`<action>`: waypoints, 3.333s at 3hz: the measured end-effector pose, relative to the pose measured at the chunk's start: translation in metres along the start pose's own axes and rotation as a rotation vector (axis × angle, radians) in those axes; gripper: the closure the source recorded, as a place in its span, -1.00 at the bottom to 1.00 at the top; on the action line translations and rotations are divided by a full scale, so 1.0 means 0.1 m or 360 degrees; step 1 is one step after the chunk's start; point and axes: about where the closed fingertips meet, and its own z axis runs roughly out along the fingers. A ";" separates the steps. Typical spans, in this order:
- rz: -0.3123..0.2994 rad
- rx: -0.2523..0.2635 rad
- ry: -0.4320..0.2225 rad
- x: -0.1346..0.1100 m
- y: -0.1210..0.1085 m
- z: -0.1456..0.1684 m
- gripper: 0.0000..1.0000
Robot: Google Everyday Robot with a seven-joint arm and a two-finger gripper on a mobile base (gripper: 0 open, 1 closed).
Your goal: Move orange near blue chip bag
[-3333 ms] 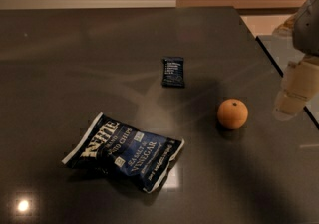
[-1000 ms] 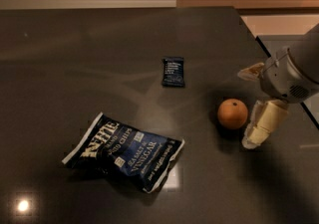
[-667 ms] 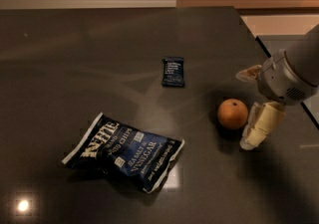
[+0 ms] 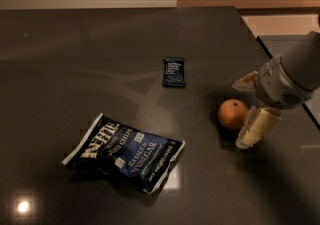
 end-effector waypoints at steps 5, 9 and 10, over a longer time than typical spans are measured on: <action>-0.0128 -0.0095 -0.0128 -0.55 -0.12 0.01 1.00; -0.0360 -0.0324 -0.0226 -1.15 0.33 0.36 1.00; -0.0389 -0.0346 -0.0232 -1.21 0.39 0.41 1.00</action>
Offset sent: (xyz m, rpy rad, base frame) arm 0.0033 0.0005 -0.0030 0.0284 0.0314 0.0052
